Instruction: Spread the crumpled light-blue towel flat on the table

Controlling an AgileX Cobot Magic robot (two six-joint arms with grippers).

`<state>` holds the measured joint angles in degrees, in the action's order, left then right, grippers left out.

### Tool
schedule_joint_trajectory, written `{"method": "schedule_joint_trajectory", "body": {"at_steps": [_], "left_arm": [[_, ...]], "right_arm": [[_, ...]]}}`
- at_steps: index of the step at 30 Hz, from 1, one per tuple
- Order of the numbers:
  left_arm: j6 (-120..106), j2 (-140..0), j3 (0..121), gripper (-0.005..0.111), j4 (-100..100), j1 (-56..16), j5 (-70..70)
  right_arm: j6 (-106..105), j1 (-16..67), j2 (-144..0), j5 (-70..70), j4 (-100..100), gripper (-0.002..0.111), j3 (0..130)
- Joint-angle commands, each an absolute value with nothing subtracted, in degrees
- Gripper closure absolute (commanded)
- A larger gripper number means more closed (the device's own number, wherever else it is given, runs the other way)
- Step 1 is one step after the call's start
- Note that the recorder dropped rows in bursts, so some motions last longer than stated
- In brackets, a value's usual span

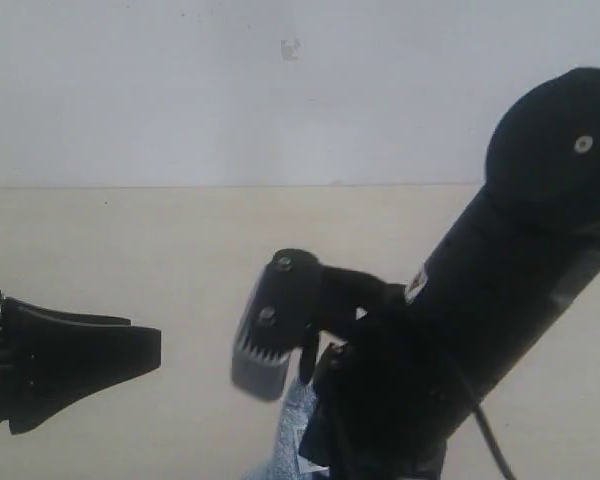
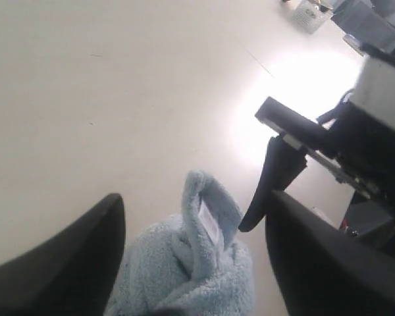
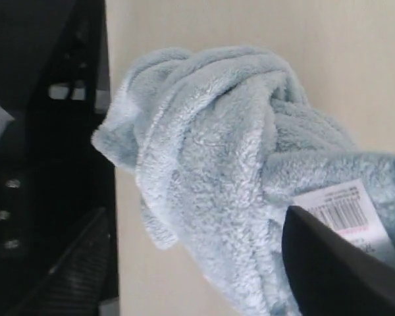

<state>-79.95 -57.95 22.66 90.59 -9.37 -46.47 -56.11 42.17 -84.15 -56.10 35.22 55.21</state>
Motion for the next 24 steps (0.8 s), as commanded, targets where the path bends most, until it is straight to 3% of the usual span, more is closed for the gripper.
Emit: {"method": "schedule_joint_trajectory", "body": {"at_steps": [1, 11, 24], "left_arm": [[-79.4, -58.0, 22.4, 0.047, 90.7, -9.9, -45.8], [-79.4, -58.0, 22.4, 0.047, 90.7, -9.9, -44.7], [-79.4, -58.0, 22.4, 0.047, 90.7, -9.9, -44.4]], "right_arm": [[-49.4, 51.0, -84.2, -45.9, 27.2, 0.038, 55.6], [-39.5, 59.5, -88.3, -37.0, 23.4, 0.038, 55.6], [-17.0, 65.6, -96.7, -29.4, 0.0, 0.038, 55.6]]}}
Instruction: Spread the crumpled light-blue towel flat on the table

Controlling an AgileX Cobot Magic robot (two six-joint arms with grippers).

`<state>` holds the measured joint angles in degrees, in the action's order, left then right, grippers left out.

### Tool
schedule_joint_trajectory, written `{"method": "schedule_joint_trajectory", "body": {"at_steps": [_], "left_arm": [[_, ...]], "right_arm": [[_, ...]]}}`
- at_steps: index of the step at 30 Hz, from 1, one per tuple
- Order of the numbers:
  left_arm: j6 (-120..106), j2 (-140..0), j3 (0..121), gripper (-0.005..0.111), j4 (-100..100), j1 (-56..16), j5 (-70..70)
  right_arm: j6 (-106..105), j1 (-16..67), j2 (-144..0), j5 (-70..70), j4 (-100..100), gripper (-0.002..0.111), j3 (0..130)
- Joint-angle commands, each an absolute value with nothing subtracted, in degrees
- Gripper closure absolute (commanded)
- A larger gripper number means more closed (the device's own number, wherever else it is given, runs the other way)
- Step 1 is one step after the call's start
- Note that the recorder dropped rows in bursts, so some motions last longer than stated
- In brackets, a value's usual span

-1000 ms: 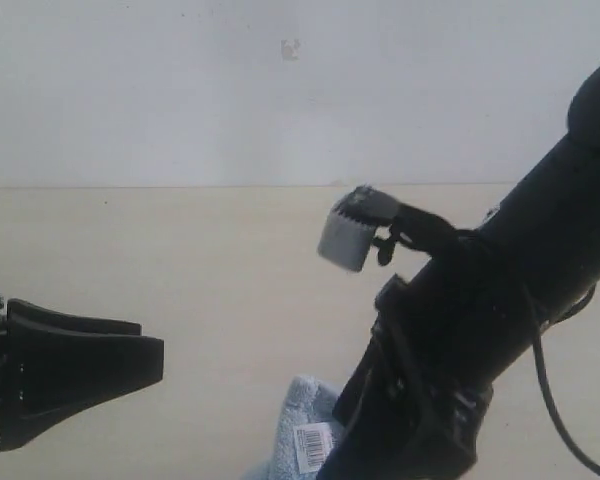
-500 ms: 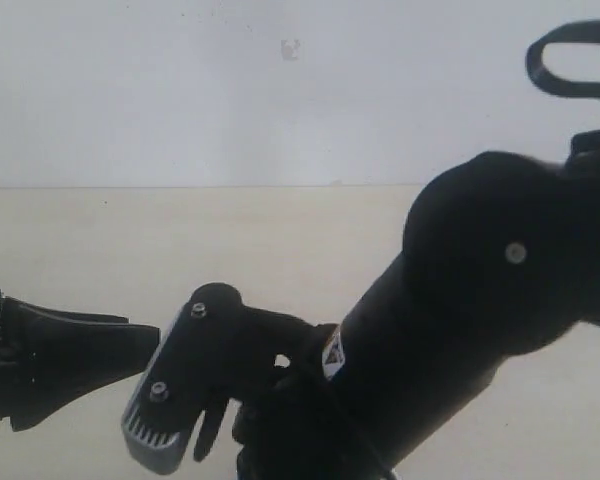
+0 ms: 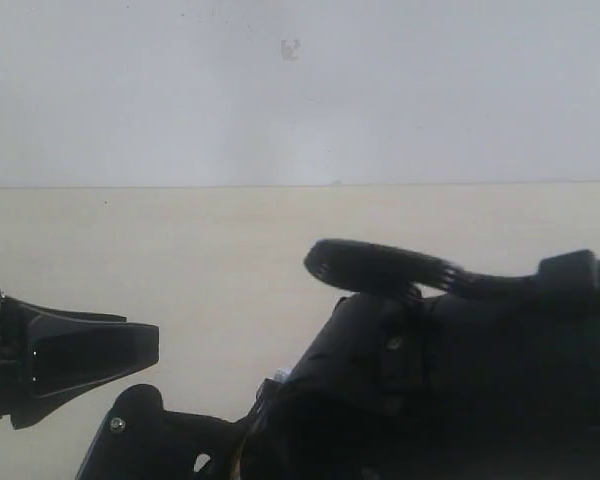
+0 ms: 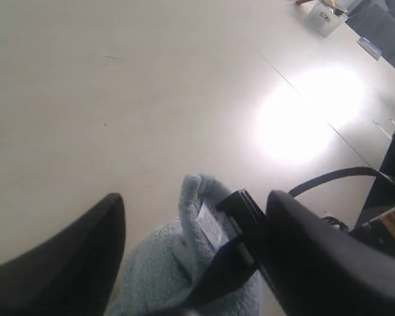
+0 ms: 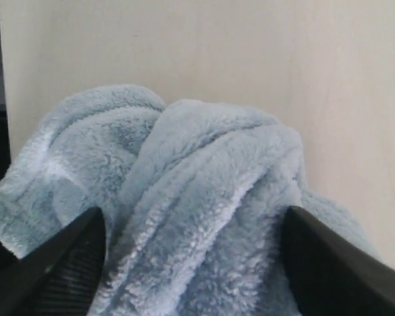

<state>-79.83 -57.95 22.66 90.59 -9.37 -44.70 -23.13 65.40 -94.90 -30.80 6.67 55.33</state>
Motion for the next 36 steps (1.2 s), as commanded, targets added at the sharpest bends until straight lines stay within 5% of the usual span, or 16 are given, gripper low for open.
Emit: {"method": "schedule_joint_trajectory", "body": {"at_steps": [1, 4, 8, 16, 19, 24, 30, 36], "left_arm": [[-79.4, -58.0, 22.4, 0.047, 90.7, -9.9, -44.4], [-79.4, -58.0, 22.4, 0.047, 90.7, -9.9, -44.4], [-79.4, -58.0, 22.4, 0.047, 90.7, -9.9, -43.8], [-75.1, -52.7, 22.4, 0.047, 90.1, -9.9, -22.3], [-68.2, -48.0, 22.4, 0.047, 85.7, -9.9, -17.8], [-63.7, -47.9, 21.1, 0.047, 85.4, -9.9, -25.7], [-70.4, -49.4, 21.1, 0.047, 96.8, -9.9, -35.6], [-72.1, -49.9, 21.1, 0.047, 99.9, -9.9, -40.3]], "right_arm": [[-14.7, 65.6, -97.4, -29.7, -2.0, 0.04, 55.6], [-11.0, 65.6, -99.0, -32.4, -5.6, 0.059, 55.6], [-9.4, 65.6, -97.8, -32.9, -5.9, 0.108, 55.6], [-4.0, 64.8, -77.9, -30.5, -4.1, 0.104, 49.9], [-4.5, 55.4, -64.0, -22.9, 6.1, 0.104, 44.4], [-25.2, 41.5, -49.0, -19.6, 38.1, 0.109, 41.8], [-54.6, 40.9, -47.3, -22.4, 73.8, 0.109, 41.8], [-60.6, 40.9, -48.7, -27.4, 80.0, 0.109, 41.8]]}}
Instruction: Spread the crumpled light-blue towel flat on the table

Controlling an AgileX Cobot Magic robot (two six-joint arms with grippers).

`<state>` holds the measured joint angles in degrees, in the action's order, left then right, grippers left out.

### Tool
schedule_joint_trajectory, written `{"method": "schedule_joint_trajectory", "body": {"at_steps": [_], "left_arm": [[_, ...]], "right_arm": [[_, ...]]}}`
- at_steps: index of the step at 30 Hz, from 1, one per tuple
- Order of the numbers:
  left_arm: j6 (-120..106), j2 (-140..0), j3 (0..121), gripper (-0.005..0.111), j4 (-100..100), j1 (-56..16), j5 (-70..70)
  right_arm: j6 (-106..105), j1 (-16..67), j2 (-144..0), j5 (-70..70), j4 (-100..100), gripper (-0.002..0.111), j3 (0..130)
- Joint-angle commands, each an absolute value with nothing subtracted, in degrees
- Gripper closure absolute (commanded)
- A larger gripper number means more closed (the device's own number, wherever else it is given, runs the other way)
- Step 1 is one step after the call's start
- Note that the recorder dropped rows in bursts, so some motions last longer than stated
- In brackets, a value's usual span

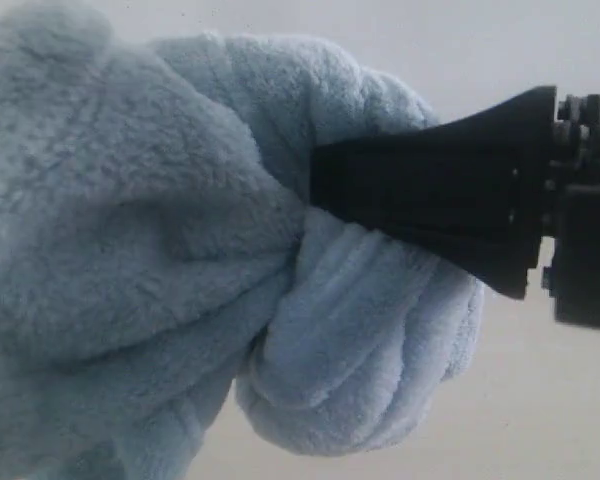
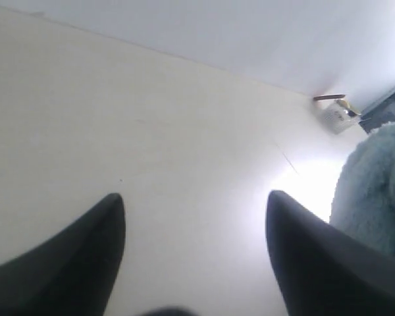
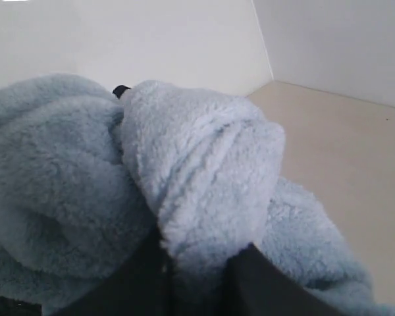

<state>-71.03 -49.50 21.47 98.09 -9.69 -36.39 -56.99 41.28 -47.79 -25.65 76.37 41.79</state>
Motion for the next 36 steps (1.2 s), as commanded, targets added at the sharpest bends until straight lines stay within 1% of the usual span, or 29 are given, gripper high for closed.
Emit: {"method": "schedule_joint_trajectory", "body": {"at_steps": [1, 4, 8, 14, 19, 21, 23, 25, 28, 36], "left_arm": [[-72.1, -49.9, 21.1, 0.047, 99.9, -9.9, -42.8], [-73.2, -49.9, 21.4, 0.047, 99.9, -9.9, -49.7], [-73.2, -49.9, 21.4, 0.047, 99.9, -9.9, -52.7], [-73.2, -49.9, 21.4, 0.047, 99.9, -9.9, -60.3], [-73.2, -49.7, 21.4, 0.047, 99.9, -9.9, -63.5], [-73.2, -49.7, 21.4, 0.053, 99.9, -9.9, -63.6], [-73.4, -49.7, 21.4, 0.065, 99.9, -9.9, -63.6], [-74.5, -49.7, 21.4, 0.081, 99.9, -9.9, -63.4], [-74.6, -49.7, 21.8, 0.102, 99.9, -9.9, -61.7], [-73.6, -49.7, 24.9, 0.103, 99.9, -9.9, -59.4]], "right_arm": [[-60.7, 40.9, -49.0, -27.6, 80.0, 0.109, 41.8], [-62.5, 40.9, -50.1, -30.3, 81.3, 0.109, 41.8], [-70.1, 40.9, -52.1, -35.8, 88.6, 0.109, 41.8], [-73.2, 40.8, -55.8, -36.4, 92.2, 0.109, 41.8], [-74.1, 38.4, -59.7, -39.0, 92.6, 0.109, 41.8], [-74.4, 37.1, -60.7, -39.9, 92.6, 0.109, 41.8], [-74.8, 35.8, -61.3, -41.4, 92.6, 0.109, 41.8], [-75.4, 34.7, -61.3, -42.3, 92.7, 0.109, 41.8], [-75.4, 32.8, -61.3, -43.5, 92.6, 0.109, 41.8], [-75.1, 29.6, -61.3, -46.0, 91.6, 0.109, 41.8]]}}
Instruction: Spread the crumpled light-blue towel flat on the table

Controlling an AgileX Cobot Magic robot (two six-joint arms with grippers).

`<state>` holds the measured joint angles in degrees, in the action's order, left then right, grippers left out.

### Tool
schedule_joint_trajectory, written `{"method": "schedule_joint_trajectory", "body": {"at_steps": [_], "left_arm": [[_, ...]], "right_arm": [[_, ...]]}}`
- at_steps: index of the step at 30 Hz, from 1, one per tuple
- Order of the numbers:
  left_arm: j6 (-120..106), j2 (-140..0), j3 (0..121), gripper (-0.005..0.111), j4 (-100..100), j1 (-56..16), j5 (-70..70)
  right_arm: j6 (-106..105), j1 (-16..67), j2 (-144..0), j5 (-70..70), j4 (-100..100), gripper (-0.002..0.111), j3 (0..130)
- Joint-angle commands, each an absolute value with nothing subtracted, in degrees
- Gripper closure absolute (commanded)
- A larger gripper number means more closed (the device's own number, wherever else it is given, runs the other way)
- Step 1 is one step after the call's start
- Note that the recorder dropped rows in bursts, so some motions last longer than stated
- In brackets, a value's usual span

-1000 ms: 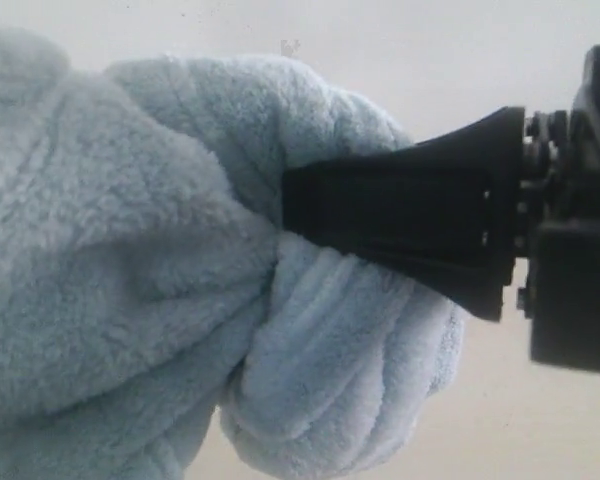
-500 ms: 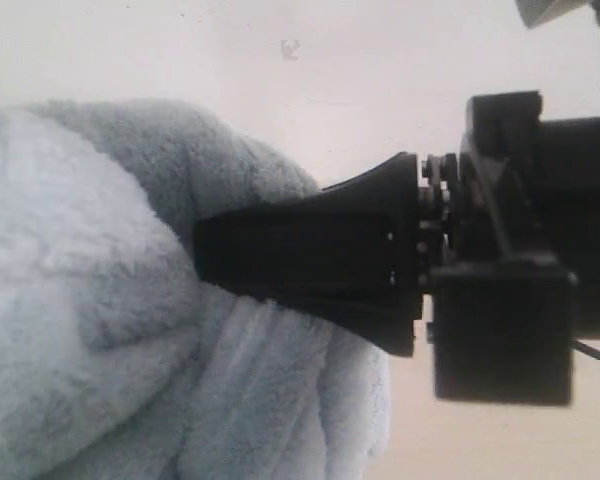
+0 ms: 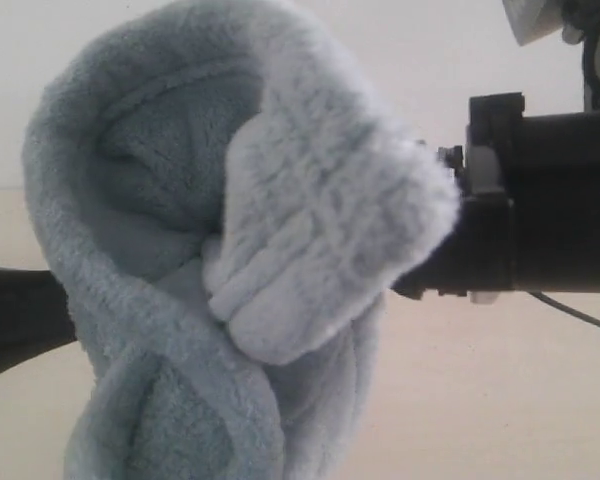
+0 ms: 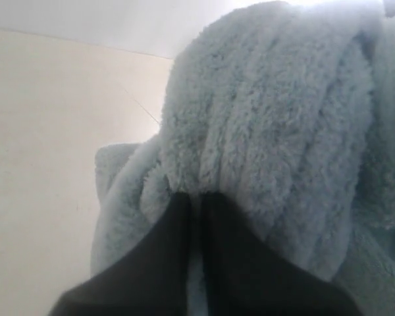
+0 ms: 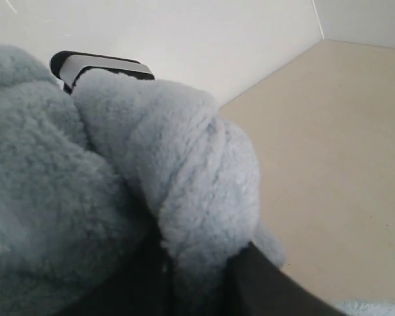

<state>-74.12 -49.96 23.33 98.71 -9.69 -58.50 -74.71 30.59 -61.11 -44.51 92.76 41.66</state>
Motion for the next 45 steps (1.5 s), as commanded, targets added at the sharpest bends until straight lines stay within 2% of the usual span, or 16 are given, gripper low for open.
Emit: {"method": "schedule_joint_trajectory", "body": {"at_steps": [1, 11, 16, 18, 21, 24, 26, 28, 32, 34, 37, 41, 45], "left_arm": [[-73.6, -49.7, 25.0, 0.103, 99.9, -9.9, -59.9], [-74.7, -48.9, 25.3, 0.103, 99.9, -9.9, -55.4], [-74.7, -49.1, 25.3, 0.103, 99.9, -9.9, -52.9], [-74.7, -49.1, 25.3, 0.103, 99.9, -9.9, -52.1], [-74.7, -49.1, 25.3, 0.103, 97.7, -9.9, -51.8], [-74.7, -49.1, 25.3, 0.103, 94.5, -9.9, -48.7], [-74.3, -49.1, 25.3, 0.098, 90.8, -9.9, -42.4], [-71.0, -49.1, 25.3, 0.087, 86.6, -9.9, -36.2], [-68.9, -49.1, 25.3, 0.056, 84.6, -9.9, -31.5], [-68.8, -49.1, 25.3, 0.047, 85.0, -9.9, -31.7], [-71.2, -49.1, 25.3, 0.047, 88.3, -9.9, -39.1], [-79.3, -49.1, 25.3, 0.048, 95.3, -9.9, -58.2], [-78.7, -49.1, 25.3, 0.048, 95.3, -9.9, -63.0]], "right_arm": [[-75.1, 29.6, -61.3, -46.1, 91.3, 0.109, 41.8], [-62.6, 29.6, -61.3, -42.2, 72.2, 0.108, 41.8], [-57.7, 29.6, -61.4, -41.7, 63.7, 0.095, 41.8], [-57.9, 29.6, -61.4, -39.5, 64.4, 0.096, 41.8], [-59.2, 29.6, -61.4, -36.5, 66.4, 0.108, 41.8], [-61.3, 29.6, -61.4, -37.6, 67.8, 0.108, 41.8], [-64.3, 29.6, -61.2, -39.8, 69.9, 0.108, 41.8], [-70.0, 29.6, -60.9, -43.7, 74.9, 0.108, 41.8], [-82.8, 29.6, -59.7, -51.1, 85.9, 0.108, 41.8], [-87.3, 29.6, -59.1, -55.0, 90.2, 0.108, 41.8], [-88.5, 29.6, -59.0, -58.6, 91.8, 0.108, 41.8], [-91.5, 29.6, -59.0, -61.4, 94.0, 0.108, 41.8], [-92.0, 29.6, -59.0, -62.1, 94.8, 0.108, 41.8]]}}
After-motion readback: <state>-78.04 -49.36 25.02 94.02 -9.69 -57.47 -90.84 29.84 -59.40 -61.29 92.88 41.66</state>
